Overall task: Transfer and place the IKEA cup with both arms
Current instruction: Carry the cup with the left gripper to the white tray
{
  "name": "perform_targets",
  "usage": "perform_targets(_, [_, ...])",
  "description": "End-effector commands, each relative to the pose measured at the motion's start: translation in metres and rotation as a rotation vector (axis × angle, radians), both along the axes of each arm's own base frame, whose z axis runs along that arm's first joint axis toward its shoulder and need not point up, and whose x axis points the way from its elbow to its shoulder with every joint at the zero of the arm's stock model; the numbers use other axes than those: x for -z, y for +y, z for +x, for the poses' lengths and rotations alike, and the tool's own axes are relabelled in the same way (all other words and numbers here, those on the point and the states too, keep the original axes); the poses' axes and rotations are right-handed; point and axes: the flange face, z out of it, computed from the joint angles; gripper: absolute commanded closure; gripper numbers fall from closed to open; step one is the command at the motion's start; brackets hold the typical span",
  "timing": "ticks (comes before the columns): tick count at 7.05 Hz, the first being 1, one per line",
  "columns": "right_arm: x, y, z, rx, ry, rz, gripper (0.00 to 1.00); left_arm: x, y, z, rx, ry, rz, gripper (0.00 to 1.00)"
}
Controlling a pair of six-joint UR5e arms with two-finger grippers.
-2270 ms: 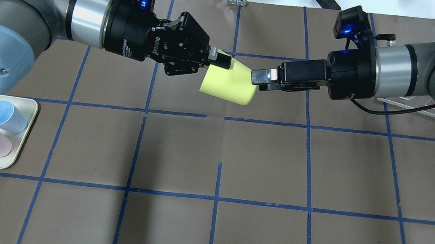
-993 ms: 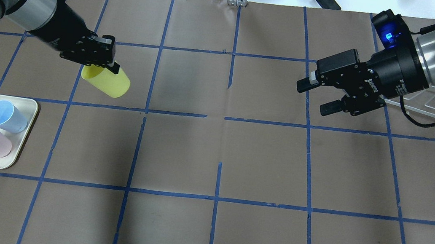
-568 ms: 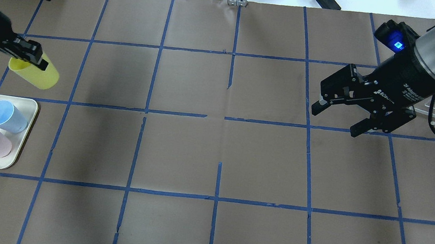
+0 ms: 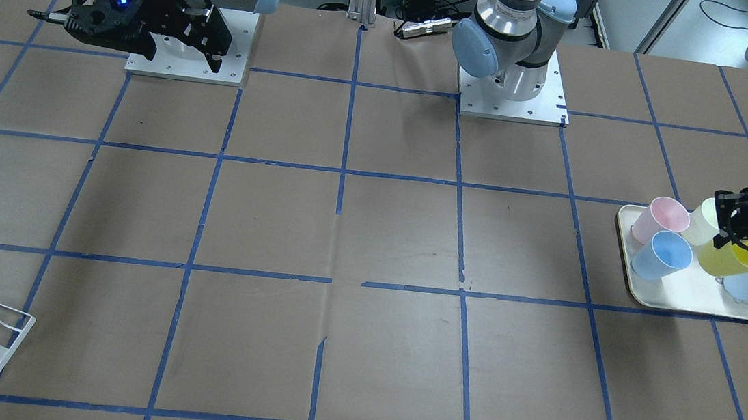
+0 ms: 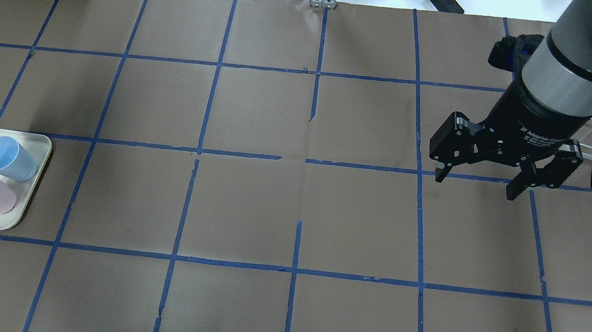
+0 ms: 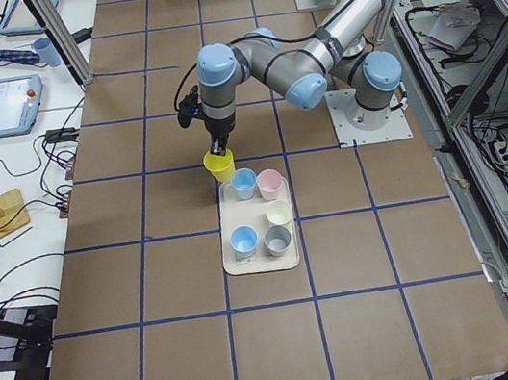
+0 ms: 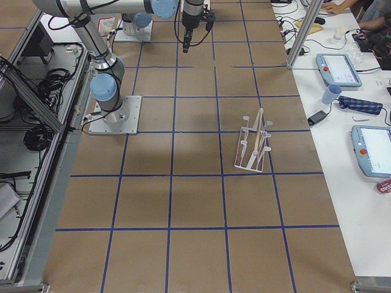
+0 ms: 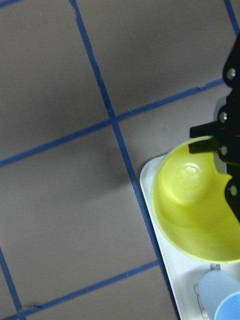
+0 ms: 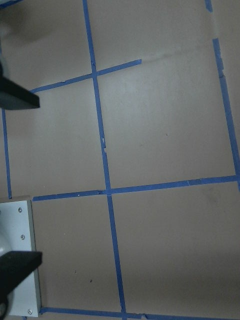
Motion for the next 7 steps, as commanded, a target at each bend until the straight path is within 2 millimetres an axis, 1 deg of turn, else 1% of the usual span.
perform_targets(1, [0.01,0.001,-0.005,-0.01,0.07,-0.018,0.0,0.044,0.003,0.045,-0.054,0.003,0.018,1.0])
perform_targets(2, [0.01,-0.001,-0.005,-0.008,0.075,-0.056,0.0,0.061,0.003,0.053,-0.067,0.023,0.043,1.0])
perform_targets(4, [0.013,-0.001,-0.005,-0.006,0.074,-0.061,0.0,0.088,0.004,0.062,-0.076,0.026,0.103,1.0])
perform_targets(5, [0.009,-0.002,-0.005,-0.005,0.072,-0.079,0.0,0.096,0.004,0.067,-0.078,0.005,0.122,1.0])
perform_targets(6, [0.003,-0.004,-0.005,-0.015,0.071,-0.102,0.0,0.099,0.003,0.07,-0.08,0.002,0.123,0.8])
perform_targets(7, [0.002,-0.004,-0.004,-0.015,0.065,-0.106,0.0,0.101,0.002,0.07,-0.081,0.004,0.125,0.44])
